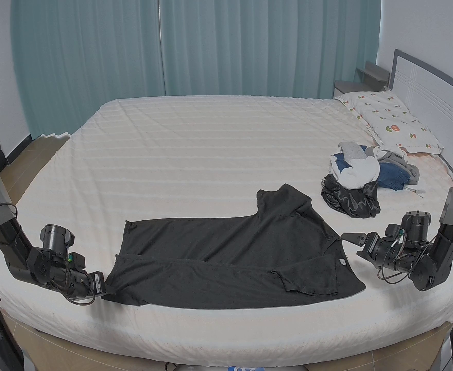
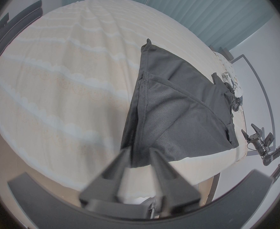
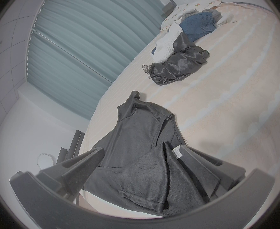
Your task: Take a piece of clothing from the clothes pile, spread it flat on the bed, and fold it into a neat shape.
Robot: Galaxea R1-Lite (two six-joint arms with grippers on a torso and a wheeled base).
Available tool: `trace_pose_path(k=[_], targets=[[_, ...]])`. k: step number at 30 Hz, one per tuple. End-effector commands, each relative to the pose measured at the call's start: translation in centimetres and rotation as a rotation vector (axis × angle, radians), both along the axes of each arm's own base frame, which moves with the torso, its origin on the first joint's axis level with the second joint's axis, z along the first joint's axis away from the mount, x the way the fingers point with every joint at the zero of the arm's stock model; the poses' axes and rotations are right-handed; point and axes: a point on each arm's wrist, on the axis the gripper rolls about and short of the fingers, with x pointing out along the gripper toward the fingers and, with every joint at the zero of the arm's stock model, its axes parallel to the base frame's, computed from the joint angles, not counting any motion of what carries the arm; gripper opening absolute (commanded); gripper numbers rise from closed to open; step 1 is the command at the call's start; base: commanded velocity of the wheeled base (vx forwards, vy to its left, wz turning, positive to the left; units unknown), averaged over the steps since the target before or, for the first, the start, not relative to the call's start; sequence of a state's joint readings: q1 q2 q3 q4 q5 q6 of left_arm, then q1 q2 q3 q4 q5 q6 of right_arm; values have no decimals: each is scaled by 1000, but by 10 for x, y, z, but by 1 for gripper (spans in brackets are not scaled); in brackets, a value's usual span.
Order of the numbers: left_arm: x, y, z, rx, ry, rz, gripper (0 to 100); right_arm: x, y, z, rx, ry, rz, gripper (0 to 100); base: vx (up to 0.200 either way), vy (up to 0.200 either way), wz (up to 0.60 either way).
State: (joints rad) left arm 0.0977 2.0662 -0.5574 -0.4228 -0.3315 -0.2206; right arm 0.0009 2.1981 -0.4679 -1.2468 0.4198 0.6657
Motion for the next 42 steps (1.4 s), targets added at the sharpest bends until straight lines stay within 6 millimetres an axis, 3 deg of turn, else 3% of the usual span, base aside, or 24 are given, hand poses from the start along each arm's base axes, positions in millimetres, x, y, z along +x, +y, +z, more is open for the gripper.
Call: trace_pose_path(k=[1, 6, 18, 21, 28, 41, 42], targets=[[-3, 4, 3, 8, 11, -2, 100, 0, 0, 0, 0, -2, 1, 100, 0, 0, 0], [-1, 4, 6, 2, 11, -8, 100, 0, 0, 0, 0, -2, 1, 100, 0, 0, 0], [35, 0, 17, -162, -41, 91, 100, 0, 3, 0, 0, 1, 9, 100, 0, 0, 0], [54, -4, 11, -197, -77, 131, 100, 0, 3, -2, 0, 7, 9, 100, 0, 0, 0], [73, -12, -7, -166, -117, 172, 100, 0, 3, -5, -2, 13, 7, 100, 0, 0, 0], [83, -14, -20, -162, -196, 185, 100, 1, 6, -9, -4, 25, 18, 100, 0, 0, 0], [83, -14, -19, -165, -197, 191, 0, 1, 6, -9, -4, 25, 18, 100, 0, 0, 0]])
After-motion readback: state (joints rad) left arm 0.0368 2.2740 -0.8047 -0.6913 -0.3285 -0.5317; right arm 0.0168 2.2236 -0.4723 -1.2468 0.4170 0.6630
